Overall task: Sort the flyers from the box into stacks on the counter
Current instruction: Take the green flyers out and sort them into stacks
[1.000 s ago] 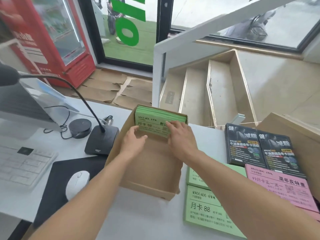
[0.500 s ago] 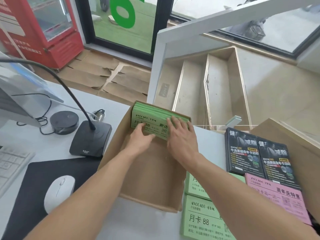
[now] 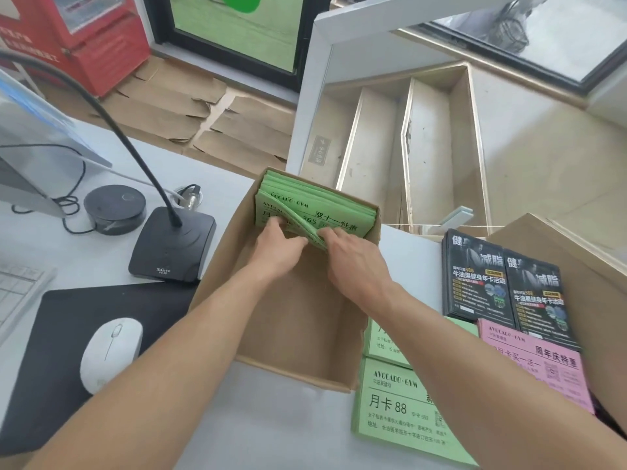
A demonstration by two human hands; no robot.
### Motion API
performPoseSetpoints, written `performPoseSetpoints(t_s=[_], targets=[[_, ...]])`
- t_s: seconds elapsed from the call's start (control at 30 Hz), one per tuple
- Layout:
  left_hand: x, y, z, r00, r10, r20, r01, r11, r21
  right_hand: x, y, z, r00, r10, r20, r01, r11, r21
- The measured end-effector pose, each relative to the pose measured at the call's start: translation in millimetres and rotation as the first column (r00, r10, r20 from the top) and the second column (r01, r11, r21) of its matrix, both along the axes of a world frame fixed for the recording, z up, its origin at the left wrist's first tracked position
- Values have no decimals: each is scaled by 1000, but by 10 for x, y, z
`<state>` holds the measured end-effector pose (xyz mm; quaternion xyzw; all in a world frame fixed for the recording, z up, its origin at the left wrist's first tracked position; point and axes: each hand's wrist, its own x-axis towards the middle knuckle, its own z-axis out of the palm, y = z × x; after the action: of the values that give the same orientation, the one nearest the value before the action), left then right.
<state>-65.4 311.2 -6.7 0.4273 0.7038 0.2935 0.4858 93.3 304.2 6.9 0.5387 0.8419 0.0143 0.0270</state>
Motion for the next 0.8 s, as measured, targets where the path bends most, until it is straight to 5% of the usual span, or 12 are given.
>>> performPoseSetpoints(t_s=[0.1,0.23,0.37,0.43,0.5,0.57,0.8], targets=[[5,0,12,1000,14,17,-13,1000,-11,-36,33,30,995,-95,15,96,989,-113],[-29,-17,26,982,117,145,-122,992,27,-14,-15,229,908,-311,-281,258,943,-212],[-118,-104,185,916,219,337,-262,961,87,163,-323,538,465,-611,-641,143,766,-626],[-146,-184,337,850,181,495,-232,972,42,277,-563,649,242,-696,-676,-6,696,-718],[-110,-346,505,723,108,683,-142,990,-6,411,-822,694,129,-715,-688,-92,682,-726],[11,-598,694,637,7,771,-61,997,41,563,-1083,696,72,-722,-688,-144,675,-724],[705,-1643,975,732,-196,653,13,962,274,1012,-2091,662,157,-663,-732,-82,730,-678]])
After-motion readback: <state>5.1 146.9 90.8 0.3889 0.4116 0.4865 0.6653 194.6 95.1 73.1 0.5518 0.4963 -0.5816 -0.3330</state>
